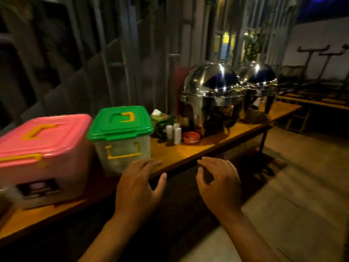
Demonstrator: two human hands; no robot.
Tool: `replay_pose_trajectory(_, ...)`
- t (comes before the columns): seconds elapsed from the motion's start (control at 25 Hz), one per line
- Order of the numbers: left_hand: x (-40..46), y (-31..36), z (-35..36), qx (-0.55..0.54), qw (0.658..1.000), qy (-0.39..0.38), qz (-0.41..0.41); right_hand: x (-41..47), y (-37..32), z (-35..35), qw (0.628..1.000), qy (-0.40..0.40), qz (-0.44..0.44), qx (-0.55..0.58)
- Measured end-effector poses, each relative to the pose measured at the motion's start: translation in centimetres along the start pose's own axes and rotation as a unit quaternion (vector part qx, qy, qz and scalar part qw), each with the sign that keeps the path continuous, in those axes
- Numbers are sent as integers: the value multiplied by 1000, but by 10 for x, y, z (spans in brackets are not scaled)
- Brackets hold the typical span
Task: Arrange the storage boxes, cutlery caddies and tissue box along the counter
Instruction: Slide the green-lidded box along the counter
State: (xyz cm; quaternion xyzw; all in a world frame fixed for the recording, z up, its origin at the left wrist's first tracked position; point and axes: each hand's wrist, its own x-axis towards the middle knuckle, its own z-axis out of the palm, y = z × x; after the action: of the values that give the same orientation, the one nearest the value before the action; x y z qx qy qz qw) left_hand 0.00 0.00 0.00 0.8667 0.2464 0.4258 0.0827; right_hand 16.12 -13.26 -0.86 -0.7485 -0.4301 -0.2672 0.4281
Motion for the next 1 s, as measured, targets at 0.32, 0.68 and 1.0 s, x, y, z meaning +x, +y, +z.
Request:
replay_pose_trajectory(0.32,41,-145,-50,13,997,-7,-72,6,-107,109,994,-16,43,98)
replay_pose_trajectory(0.68,131,-195,6,-182,908,65,-372,109,-77,181,976,-99,143,132)
replay_pose_trajectory(1.0,145,-212,38,-161,899,175,-368,137,-47,262,912,-149,190,331)
